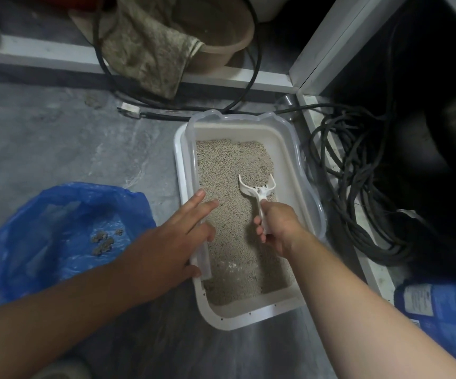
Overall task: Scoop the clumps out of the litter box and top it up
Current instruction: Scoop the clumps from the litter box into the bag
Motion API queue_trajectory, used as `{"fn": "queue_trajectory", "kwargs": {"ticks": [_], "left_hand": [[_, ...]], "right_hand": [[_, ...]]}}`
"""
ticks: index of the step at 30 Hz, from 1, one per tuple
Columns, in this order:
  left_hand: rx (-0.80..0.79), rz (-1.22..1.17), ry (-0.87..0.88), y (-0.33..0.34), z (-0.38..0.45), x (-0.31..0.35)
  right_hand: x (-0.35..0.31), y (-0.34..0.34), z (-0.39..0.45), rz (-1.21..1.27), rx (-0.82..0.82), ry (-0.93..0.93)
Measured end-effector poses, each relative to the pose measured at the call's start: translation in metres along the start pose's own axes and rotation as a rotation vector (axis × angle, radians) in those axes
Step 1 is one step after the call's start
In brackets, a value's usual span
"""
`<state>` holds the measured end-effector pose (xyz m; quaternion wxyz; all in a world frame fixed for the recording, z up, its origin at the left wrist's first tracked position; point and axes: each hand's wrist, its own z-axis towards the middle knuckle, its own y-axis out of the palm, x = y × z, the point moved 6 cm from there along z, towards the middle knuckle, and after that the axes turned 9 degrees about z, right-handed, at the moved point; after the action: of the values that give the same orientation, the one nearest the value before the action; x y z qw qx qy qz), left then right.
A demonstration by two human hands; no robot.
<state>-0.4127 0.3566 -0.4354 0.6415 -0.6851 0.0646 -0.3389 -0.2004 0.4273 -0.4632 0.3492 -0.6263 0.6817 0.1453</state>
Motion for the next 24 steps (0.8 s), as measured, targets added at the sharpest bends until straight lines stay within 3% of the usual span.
{"fn": "queue_trajectory", "kwargs": {"ticks": [16, 24], "left_hand": [[-0.047, 0.035, -0.022, 0.000, 0.001, 0.002], [-0.051, 0.003, -0.036, -0.002, -0.002, 0.002]], "right_hand": [[0.046, -0.002, -0.032, 0.279, -0.105, -0.159], [0.059, -0.009, -0.049, 0.257, -0.079, -0.044]]}}
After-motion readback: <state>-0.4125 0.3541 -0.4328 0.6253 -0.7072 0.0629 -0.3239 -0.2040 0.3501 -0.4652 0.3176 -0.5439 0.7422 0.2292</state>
